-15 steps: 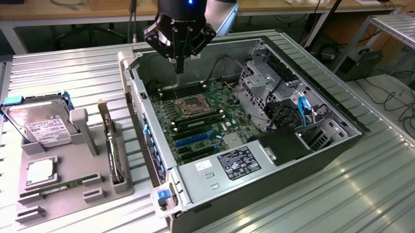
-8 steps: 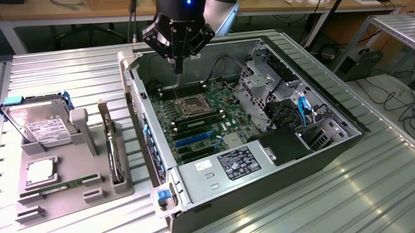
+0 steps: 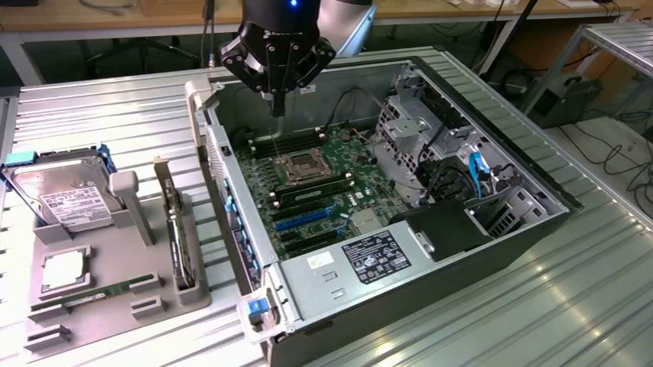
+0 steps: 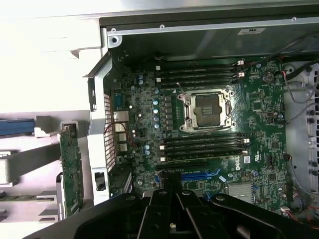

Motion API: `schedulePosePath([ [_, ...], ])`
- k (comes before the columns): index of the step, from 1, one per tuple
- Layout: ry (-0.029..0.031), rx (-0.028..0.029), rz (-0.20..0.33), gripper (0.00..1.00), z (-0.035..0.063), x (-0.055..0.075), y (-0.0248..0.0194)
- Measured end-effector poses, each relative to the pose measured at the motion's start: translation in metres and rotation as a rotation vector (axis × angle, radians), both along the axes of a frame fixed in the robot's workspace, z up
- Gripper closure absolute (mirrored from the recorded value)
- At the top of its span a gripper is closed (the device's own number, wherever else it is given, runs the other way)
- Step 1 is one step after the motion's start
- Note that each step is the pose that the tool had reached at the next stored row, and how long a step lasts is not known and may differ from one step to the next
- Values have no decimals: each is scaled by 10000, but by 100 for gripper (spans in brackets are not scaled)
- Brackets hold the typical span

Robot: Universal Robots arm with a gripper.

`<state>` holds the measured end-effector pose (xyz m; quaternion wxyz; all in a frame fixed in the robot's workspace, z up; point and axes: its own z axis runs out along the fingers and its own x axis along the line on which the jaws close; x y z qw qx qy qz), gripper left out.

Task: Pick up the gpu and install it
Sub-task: 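Reach for the gpu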

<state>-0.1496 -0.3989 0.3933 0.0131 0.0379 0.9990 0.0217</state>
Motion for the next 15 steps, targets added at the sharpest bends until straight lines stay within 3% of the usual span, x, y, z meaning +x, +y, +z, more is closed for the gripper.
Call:
schedulePosePath([
  [15,0,0,1,89,0,-68,0],
])
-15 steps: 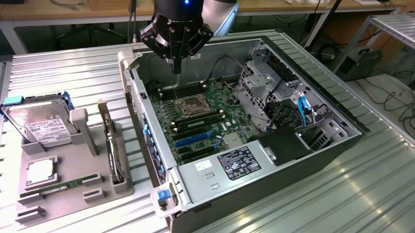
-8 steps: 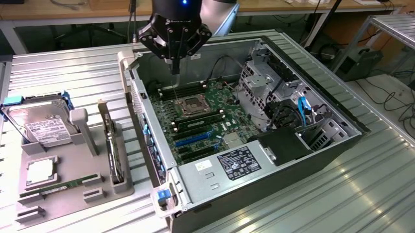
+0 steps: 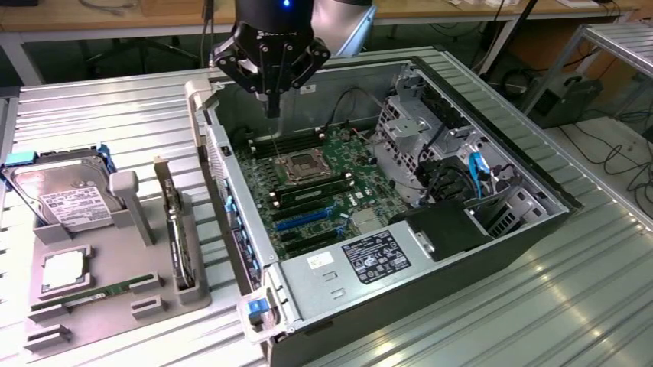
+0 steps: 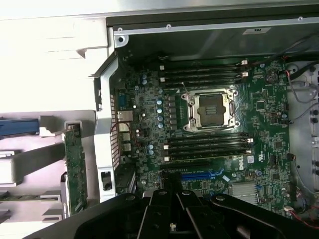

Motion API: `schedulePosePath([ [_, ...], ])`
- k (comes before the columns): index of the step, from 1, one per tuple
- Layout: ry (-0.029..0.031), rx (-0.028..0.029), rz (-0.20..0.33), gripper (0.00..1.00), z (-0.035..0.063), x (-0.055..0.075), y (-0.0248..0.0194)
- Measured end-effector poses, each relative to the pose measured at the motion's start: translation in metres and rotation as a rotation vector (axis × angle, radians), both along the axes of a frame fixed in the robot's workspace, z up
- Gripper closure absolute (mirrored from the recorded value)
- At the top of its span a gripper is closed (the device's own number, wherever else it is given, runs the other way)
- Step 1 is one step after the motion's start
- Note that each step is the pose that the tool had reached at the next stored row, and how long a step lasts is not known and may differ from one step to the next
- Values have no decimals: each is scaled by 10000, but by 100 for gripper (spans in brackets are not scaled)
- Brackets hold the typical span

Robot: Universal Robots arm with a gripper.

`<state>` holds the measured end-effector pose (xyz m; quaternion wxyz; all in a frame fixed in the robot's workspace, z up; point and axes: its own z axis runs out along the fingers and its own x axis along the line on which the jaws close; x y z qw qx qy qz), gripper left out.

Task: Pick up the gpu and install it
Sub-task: 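Reach for the gpu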

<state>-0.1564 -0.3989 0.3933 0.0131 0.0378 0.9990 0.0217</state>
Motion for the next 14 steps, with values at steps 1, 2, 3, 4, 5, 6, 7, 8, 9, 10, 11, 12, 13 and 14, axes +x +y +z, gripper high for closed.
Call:
schedulePosePath([
  [1,0,0,0,89,0,-4,0],
  [2,0,0,0,89,0,-9,0],
  [3,0,1,0,89,0,-13,0],
  [4,0,0,0,89,0,-17,0],
  [5,0,0,0,89,0,-22,0],
  [6,0,0,0,89,0,-26,0],
  [7,0,1,0,89,0,-30,0],
  [8,0,0,-1,89,0,-39,0],
  [9,0,0,0,89,0,-43,0],
  [10,0,0,0,89,0,-47,0],
  [11,-1,0,0,89,0,-52,0],
  [12,0,0,0,89,0,-57,0],
  [13,0,0,0,89,0,-62,0],
  [14,0,0,0,89,0,-66,0],
])
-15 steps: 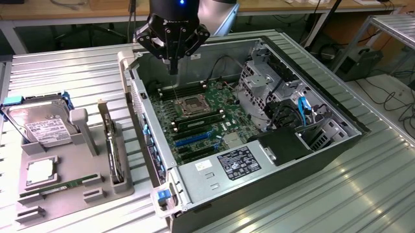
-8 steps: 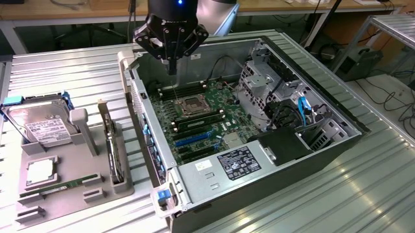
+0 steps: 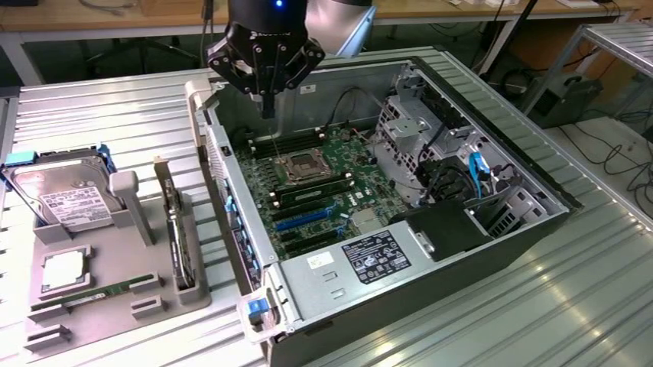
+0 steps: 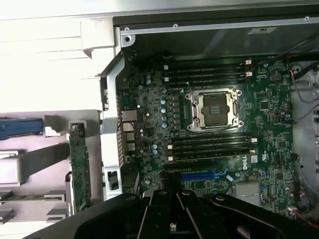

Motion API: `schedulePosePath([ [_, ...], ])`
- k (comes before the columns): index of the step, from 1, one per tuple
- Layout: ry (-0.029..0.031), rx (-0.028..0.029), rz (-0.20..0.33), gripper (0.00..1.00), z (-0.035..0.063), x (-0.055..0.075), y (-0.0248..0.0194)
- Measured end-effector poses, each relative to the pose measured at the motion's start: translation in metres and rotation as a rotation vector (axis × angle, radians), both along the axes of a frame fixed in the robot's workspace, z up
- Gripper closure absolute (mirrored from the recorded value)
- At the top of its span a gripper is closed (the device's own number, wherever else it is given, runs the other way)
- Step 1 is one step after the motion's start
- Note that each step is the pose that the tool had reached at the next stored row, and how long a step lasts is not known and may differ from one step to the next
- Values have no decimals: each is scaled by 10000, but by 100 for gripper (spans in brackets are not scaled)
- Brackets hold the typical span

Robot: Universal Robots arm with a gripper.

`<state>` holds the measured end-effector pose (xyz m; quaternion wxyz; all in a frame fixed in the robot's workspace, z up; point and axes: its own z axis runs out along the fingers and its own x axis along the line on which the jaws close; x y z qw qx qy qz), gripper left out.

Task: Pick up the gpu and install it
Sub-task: 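Reach for the gpu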

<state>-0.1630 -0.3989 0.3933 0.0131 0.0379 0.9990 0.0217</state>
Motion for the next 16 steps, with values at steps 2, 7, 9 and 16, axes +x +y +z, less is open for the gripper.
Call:
schedulePosePath([
  [2,0,0,0,89,0,-14,0],
  [7,0,0,0,89,0,-40,0],
  [9,0,0,0,89,0,-51,0],
  [16,-1,0,0,89,0,-86,0],
])
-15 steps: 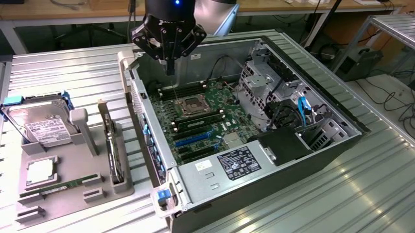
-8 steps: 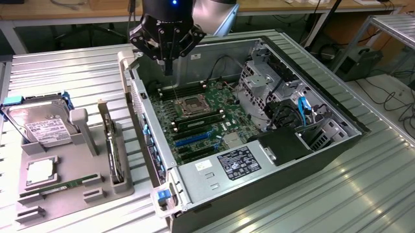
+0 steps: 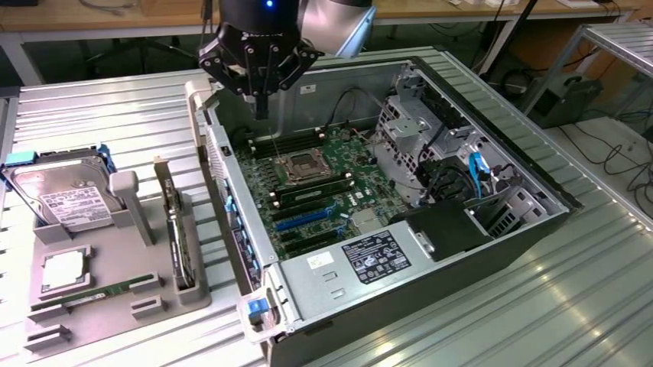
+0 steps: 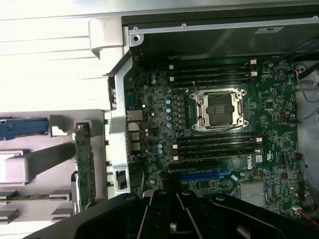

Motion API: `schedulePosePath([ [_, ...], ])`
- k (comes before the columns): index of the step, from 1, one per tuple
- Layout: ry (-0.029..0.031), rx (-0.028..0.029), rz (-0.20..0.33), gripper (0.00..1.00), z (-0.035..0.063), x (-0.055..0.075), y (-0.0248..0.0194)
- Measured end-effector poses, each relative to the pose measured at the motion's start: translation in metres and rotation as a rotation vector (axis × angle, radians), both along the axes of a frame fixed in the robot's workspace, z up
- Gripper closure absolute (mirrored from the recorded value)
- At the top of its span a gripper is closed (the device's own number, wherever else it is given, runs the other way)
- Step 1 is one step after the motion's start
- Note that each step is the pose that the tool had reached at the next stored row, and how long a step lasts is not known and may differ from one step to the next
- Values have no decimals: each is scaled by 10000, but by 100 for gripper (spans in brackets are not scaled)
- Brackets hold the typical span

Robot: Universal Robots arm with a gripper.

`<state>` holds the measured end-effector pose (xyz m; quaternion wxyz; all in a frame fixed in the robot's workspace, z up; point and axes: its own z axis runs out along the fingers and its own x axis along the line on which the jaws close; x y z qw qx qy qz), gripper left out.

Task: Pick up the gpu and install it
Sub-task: 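Reach for the gpu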

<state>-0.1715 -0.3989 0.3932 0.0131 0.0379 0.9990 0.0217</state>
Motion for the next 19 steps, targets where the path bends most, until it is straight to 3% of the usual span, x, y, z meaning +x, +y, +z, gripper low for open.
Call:
schedulePosePath([
  [13,1,0,0,89,0,-63,0],
  [19,0,0,0,89,0,-173,0],
])
